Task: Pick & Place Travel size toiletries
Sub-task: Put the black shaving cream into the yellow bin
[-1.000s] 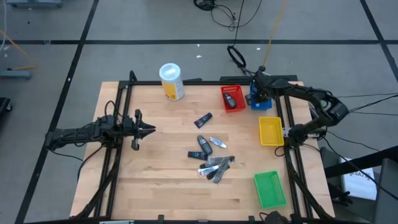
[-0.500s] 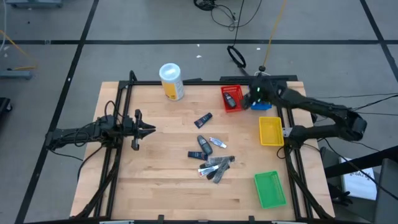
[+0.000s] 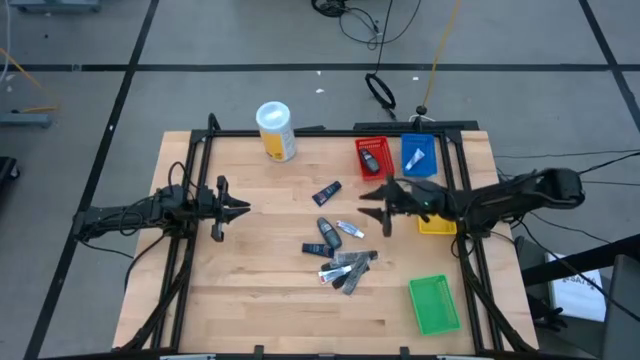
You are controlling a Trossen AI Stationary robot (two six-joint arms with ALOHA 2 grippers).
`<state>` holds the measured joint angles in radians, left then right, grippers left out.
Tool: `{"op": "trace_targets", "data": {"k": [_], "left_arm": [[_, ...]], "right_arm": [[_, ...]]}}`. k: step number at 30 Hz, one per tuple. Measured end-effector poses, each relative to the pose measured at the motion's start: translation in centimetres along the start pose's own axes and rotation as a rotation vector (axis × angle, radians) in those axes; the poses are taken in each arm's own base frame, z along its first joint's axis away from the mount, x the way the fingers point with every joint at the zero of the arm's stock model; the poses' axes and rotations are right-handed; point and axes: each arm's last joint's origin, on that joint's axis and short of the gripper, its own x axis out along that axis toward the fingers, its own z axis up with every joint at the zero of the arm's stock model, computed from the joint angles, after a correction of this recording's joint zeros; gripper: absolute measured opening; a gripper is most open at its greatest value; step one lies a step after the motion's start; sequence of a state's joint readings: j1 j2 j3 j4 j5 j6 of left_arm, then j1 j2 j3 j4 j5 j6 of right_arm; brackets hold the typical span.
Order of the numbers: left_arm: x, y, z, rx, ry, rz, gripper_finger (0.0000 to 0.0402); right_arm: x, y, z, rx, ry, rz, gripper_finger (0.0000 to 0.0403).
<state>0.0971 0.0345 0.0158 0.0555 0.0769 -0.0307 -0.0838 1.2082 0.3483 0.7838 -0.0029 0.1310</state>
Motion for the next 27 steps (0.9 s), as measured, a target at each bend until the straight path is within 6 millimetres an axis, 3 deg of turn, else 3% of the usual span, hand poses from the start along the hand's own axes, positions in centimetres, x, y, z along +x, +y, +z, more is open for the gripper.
{"op": "trace_targets", "data": {"k": [6, 15, 21, 27], "left_arm": [[0.0, 0.0, 0.0, 0.0, 0.0, 0.0, 0.0051], [0.0, 0.0, 0.1, 0.005, -0.015, -0.001, 0.0051], [-0.2, -0.1, 2.1, -0.058, -0.217, -0.014, 0.0051], [-0.9, 0.1, 4.2, 0.0, -0.454, 0.076, 0.0051]], "right_arm": [[-1.0, 1.2, -2.5, -0.001, -0.065, 0.049, 0.0171], [0.5, 2.2, -4.2, -0.019, 0.034, 0.022, 0.0171], [1.2, 2.1, -5.0, -0.014, 0.079, 0.014, 0.0171], [1.3, 1.8, -5.6, -0.024, 0.104, -0.062, 0.0171]]}}
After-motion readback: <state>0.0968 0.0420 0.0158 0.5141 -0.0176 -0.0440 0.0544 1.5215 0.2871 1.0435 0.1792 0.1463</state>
